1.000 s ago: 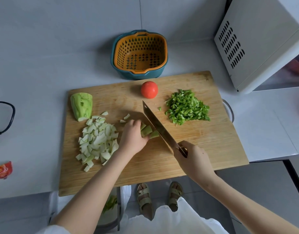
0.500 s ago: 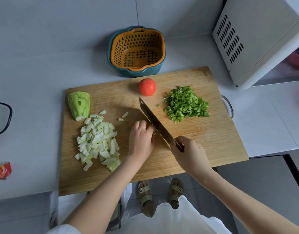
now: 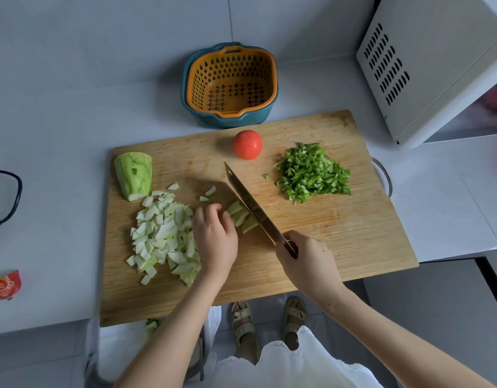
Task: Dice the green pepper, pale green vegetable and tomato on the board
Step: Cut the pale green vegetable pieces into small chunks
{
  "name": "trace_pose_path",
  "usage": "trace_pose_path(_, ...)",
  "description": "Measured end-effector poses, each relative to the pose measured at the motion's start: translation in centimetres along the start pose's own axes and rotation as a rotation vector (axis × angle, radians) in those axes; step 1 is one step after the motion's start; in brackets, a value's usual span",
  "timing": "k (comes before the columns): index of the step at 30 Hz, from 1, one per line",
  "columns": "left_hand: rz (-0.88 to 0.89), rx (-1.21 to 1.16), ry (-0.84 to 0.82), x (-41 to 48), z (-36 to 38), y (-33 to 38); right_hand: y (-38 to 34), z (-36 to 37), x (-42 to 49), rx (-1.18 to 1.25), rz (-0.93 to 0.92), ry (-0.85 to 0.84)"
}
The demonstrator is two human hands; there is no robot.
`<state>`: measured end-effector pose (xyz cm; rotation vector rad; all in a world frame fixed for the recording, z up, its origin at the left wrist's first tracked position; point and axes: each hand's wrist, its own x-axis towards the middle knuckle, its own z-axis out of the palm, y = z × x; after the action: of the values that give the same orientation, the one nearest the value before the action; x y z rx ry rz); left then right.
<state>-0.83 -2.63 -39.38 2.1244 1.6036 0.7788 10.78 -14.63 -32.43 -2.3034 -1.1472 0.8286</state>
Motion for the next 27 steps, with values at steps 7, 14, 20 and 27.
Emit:
trace_pose_path(7, 0.025, 0.088, 0.025, 0.6, 2.3, -0.5, -0.7, 0.3, 0.3, -0.068, -0.021, -0.023)
trace_pose_path(14, 0.035, 0.037, 0.164, 1.0, 3.2, 0.1, -1.3, -1.0, 1.7, -0.139, -0.027, -0.166)
trace_pose_path(20, 0.027, 0.035, 0.137, 0.8, 4.3, 0.3, -2.2, -1.3, 0.7, -0.237, -0.062, -0.024)
trace_pose_path(27, 0.009, 0.153, 0.035, 0.8, 4.3, 0.3, -2.9, -0.9, 0.4, -0.313, -0.045, -0.079)
